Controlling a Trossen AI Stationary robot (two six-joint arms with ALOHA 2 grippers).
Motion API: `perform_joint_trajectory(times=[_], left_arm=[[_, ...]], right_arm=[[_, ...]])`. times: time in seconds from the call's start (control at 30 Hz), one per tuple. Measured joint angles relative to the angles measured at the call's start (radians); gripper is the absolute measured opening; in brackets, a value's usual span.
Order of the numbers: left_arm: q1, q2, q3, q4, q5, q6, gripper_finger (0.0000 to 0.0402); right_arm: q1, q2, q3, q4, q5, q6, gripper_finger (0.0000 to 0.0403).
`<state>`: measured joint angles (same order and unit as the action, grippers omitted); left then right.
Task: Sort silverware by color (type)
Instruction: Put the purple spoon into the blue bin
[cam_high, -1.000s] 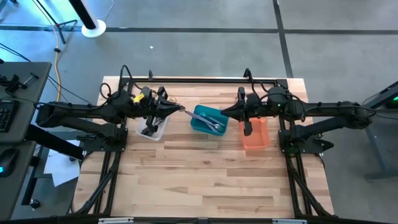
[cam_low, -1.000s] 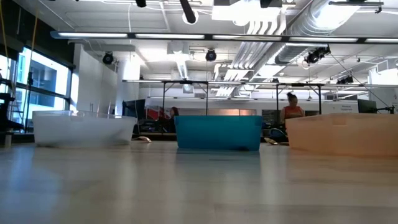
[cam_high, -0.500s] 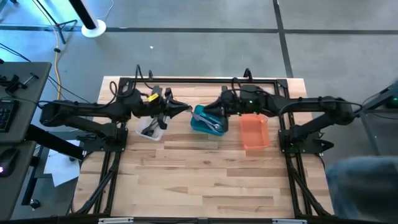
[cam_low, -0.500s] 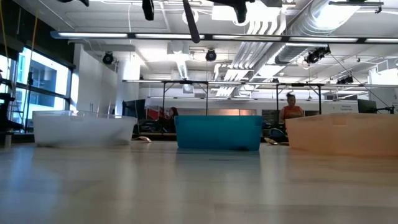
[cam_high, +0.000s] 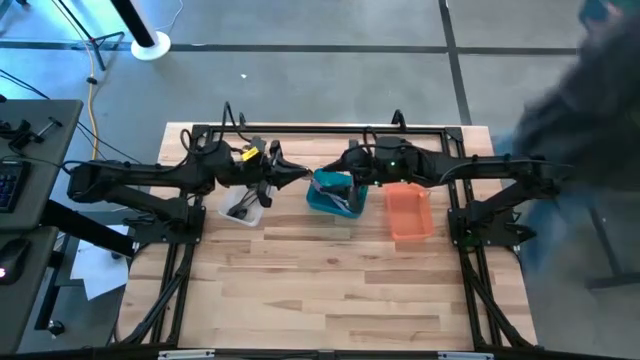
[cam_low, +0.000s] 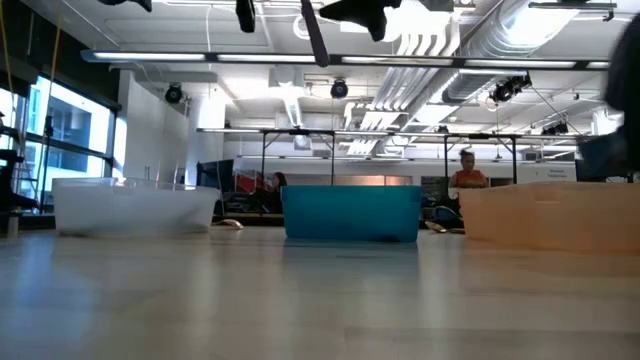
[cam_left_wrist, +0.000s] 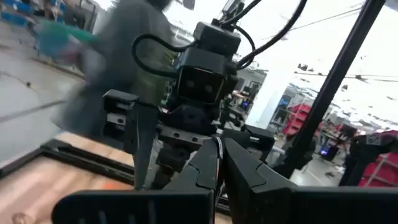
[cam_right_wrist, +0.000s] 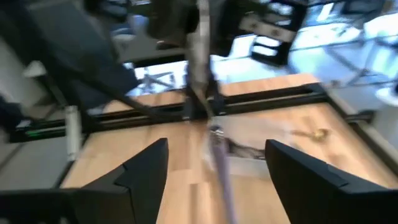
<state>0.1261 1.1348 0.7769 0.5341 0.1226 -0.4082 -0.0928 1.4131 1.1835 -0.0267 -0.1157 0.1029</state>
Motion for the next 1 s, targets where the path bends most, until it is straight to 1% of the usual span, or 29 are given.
perform_joint_trajectory(times=[0.1,0.17,0.3,0.47,0.6,0.77,1.0], left_arm=[[0.0,0.019,0.0,0.005,0.005,-0.023,0.0],[0.0,0.032,0.0,0.017,0.023,-0.038,0.0],[0.0,0.046,0.0,0.027,0.026,-0.052,0.0],[0.0,0.051,0.0,0.05,0.026,-0.046,0.0],[0.0,0.054,0.0,0.048,0.025,-0.046,0.0],[0.0,0.053,0.0,0.048,0.025,-0.051,0.0],[0.001,0.053,0.0,0.042,0.025,-0.043,0.0]], right_arm=[[0.004,0.029,0.0,0.005,-0.052,0.002,0.0256],[0.007,0.043,-0.001,0.005,-0.053,0.002,0.0256],[0.009,0.048,-0.001,0.053,-0.051,0.004,0.0256],[0.009,0.048,-0.001,0.038,-0.048,0.0,0.0251],[0.009,0.063,-0.001,0.002,-0.049,-0.005,0.023],[0.009,0.085,-0.001,0.052,-0.049,0.007,0.0198],[0.008,0.086,-0.001,0.052,-0.051,0.002,0.0152]])
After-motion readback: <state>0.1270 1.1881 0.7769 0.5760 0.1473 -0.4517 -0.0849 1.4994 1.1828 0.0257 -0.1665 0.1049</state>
